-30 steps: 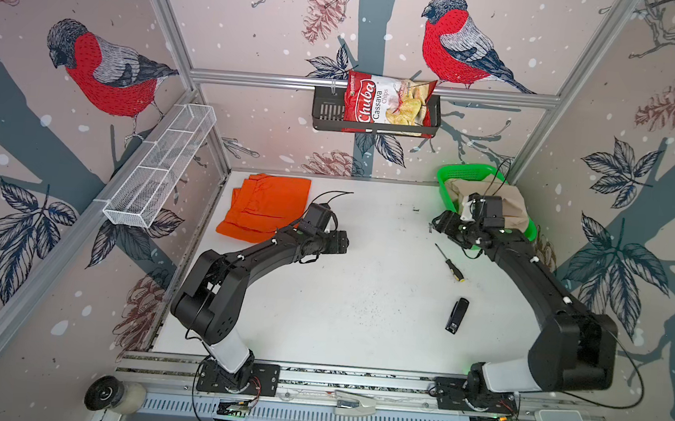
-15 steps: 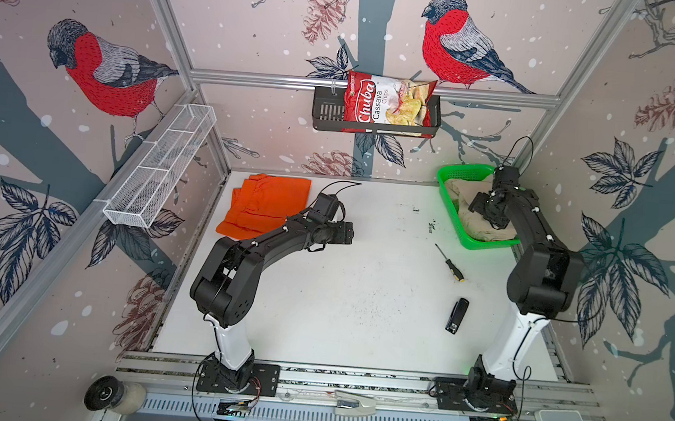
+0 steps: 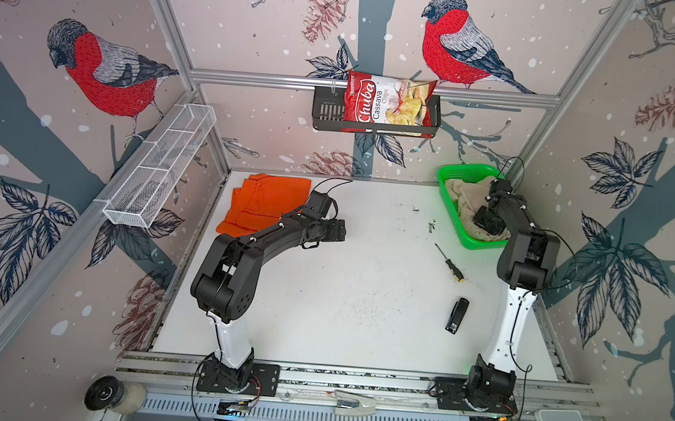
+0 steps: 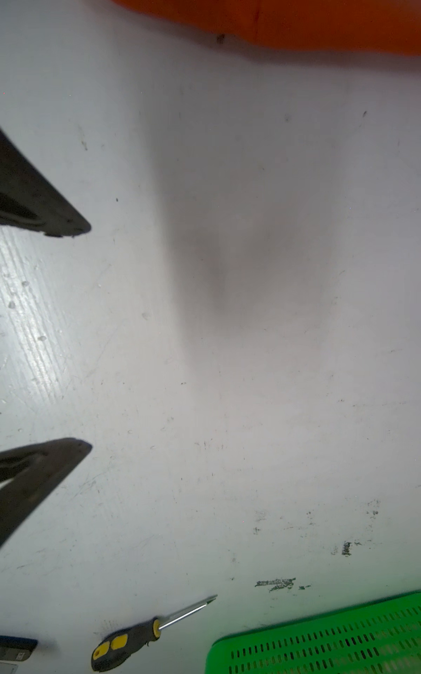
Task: Fold and stack the shorts
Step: 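Grasp the beige shorts in the green basket with the right gripper and lift, then lower the beige shorts onto the table center with the right gripper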
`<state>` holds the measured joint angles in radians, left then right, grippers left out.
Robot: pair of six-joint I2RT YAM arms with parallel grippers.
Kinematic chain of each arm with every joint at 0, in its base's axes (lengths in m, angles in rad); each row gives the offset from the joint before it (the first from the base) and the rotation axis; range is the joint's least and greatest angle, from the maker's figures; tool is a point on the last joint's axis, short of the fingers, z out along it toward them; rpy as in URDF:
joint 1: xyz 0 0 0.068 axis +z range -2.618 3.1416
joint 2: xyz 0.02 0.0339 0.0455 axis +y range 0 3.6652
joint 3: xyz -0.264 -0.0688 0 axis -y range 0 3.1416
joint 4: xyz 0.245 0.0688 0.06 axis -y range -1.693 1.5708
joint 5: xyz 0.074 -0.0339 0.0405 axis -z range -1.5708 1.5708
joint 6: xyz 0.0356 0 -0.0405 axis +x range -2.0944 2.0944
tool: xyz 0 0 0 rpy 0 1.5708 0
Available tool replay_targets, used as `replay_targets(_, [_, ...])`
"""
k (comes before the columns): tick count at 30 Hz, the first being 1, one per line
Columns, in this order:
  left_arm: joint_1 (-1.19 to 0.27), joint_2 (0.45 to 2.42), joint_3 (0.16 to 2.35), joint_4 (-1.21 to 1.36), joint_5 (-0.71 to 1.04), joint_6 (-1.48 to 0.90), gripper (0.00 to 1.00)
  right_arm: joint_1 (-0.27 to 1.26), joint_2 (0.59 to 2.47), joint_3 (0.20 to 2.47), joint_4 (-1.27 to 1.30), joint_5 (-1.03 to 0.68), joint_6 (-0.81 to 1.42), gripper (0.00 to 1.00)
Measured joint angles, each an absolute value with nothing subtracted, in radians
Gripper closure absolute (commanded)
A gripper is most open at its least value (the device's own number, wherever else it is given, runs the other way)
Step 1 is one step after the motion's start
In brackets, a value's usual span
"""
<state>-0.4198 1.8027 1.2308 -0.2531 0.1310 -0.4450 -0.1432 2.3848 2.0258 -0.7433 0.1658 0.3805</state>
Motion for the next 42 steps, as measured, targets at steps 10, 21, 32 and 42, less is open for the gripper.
replay_targets(10, [-0.418,1.763,1.231,-0.255,0.131,-0.468,0.15,-0.137,2.115,1.962,-0.678,0.089,0.374,1.0])
replay_targets(21, [-0.418,1.628,1.217,-0.253,0.092,-0.459,0.16,-0.087,1.726,1.85,-0.525,0.009,0.392,1.0])
replay_targets(32, [-0.419,1.422,1.082,-0.182,0.044,-0.384,0.17,0.03,1.397,1.67,-0.273,-0.102,0.387,1.0])
replay_targets(42, [-0.419,1.261,0.955,-0.073,-0.005,-0.341,0.17,0.299,1.171,1.452,-0.151,-0.187,0.28,1.0])
